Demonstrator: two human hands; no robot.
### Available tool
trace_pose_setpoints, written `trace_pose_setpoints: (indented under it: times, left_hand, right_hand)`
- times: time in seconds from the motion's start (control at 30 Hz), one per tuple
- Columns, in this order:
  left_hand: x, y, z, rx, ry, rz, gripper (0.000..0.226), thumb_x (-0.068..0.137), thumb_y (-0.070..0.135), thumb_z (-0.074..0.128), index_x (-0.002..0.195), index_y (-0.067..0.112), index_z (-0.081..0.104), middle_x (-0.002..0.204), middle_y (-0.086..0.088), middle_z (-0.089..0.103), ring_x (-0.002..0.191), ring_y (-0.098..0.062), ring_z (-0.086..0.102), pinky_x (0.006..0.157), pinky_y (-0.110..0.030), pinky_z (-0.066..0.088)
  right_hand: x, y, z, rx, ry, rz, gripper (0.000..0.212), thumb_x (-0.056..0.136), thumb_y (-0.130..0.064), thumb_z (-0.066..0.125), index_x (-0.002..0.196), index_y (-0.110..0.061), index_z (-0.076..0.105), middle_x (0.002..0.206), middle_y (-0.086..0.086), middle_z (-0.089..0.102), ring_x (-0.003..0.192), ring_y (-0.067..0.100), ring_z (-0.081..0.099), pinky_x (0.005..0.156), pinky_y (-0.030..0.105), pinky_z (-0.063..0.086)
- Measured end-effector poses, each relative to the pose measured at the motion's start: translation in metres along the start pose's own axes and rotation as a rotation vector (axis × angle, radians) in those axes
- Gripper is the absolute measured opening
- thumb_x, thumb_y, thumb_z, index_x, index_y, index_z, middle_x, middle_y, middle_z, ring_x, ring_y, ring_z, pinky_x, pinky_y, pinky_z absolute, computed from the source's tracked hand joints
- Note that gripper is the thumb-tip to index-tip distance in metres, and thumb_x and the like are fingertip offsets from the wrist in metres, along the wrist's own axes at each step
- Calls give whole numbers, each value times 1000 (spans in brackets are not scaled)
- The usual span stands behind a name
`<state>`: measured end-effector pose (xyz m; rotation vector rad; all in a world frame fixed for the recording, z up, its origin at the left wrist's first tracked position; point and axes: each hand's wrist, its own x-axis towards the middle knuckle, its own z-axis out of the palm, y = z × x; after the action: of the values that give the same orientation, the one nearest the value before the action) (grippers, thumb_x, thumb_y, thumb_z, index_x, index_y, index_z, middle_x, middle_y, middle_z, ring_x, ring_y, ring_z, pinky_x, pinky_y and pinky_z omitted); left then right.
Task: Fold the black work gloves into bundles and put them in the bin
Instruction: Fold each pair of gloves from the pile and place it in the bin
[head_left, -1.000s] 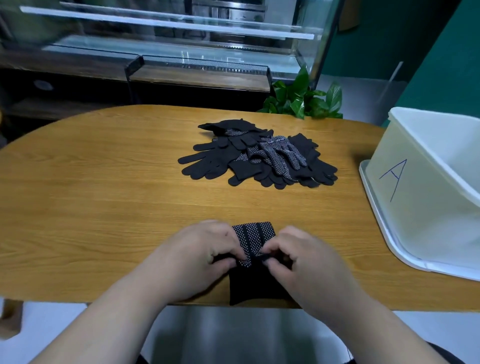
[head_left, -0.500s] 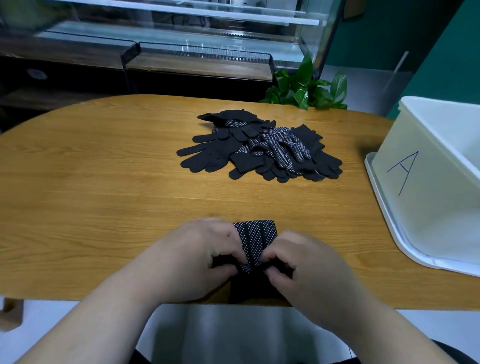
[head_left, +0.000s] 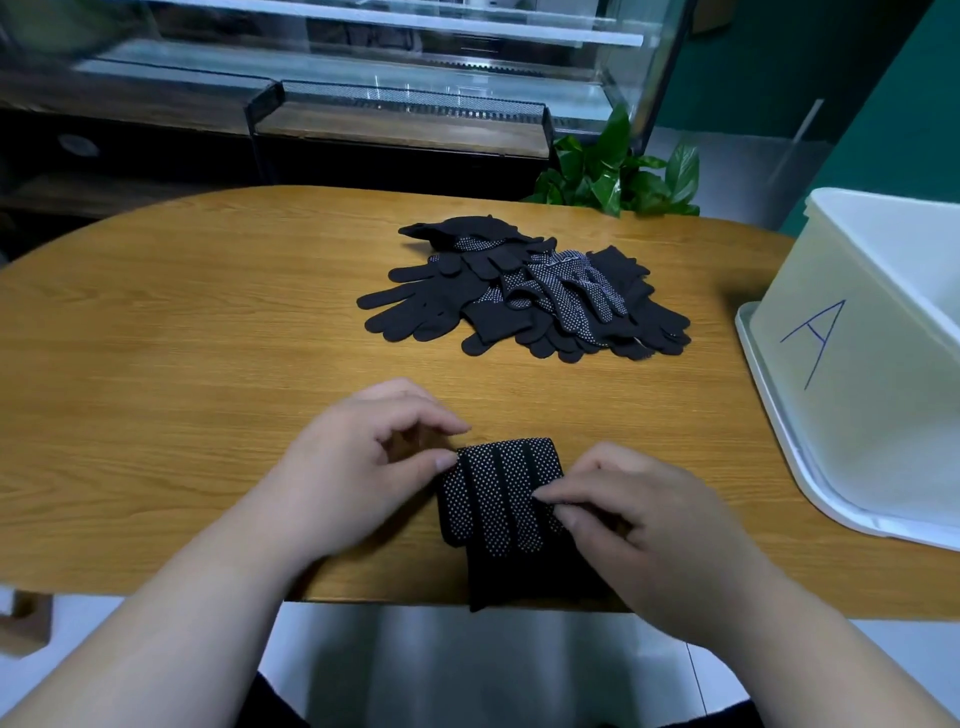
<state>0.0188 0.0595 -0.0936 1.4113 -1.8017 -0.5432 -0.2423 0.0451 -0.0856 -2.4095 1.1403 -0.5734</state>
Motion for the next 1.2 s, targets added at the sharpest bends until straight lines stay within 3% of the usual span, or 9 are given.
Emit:
trace_pose_setpoints:
  times: [0.17,0.3,0.47,0.57,0.67,0.77,0.97,1.13,1.2]
  left_hand:
    - [0,-5,5,268,-194,-76,65,62,89,47,108,46,65,103,28,53,106,3,45,91,-23,35]
    - [3,3,9,460,-238,-169,75,51,95,36,108,51,55,106,29,37,107,0,27,86,-26,17]
    - [2,-5,6,379,-238,-172,98,40,108,19,109,49,55,109,29,35,110,0,27,89,-24,19]
    - [2,-9,3,344,-241,-140,95,47,106,18,110,48,57,109,31,36,111,-1,30,87,-23,20]
    - [4,-8,4,369,-250,-134,84,48,104,29,103,47,57,109,29,36,111,-1,29,88,-23,19]
    - [6,-6,9,381,-252,-151,66,54,92,41,97,44,55,109,28,37,111,-2,30,89,-24,20]
    - [8,-2,11,360,-297,-165,50,60,78,62,89,38,53,113,28,36,111,-1,26,90,-24,22]
    - [8,1,12,259,-295,-86,44,64,66,71,78,37,42,109,21,49,108,-4,37,92,-27,33]
    - [6,4,13,210,-295,-66,42,67,57,76,77,36,40,98,15,55,96,-4,45,82,-24,39]
  right_hand:
    - [3,-1,11,-115,-108,-16,31,85,-59,46,103,-45,67,100,-30,55,77,-14,49,61,7,33]
    - [5,-2,12,-116,-68,-39,28,83,-57,50,102,-43,66,97,-27,59,80,-9,52,65,9,36]
    - [10,6,0,54,313,52,11,83,-34,70,92,-38,75,83,-29,67,87,-10,58,74,0,37]
    - [20,20,-7,11,268,177,17,88,-38,68,105,-38,71,98,-28,62,103,-4,51,87,4,33]
    - [29,24,-5,-55,85,224,52,89,-65,52,128,-32,64,133,-20,49,138,4,29,108,7,14]
    - [31,18,0,-57,-110,252,85,75,-82,31,145,-37,47,159,-19,22,149,-3,-7,121,31,5]
    - [34,12,1,-78,-197,206,61,82,-71,56,136,-45,49,160,-25,15,146,-8,-14,121,34,-2]
    - [32,12,9,23,-100,129,31,77,-53,74,93,-44,50,148,-29,35,147,-9,4,118,26,12]
    - [31,12,11,46,-83,91,31,79,-42,77,86,-39,47,142,-30,41,145,-11,11,114,16,13]
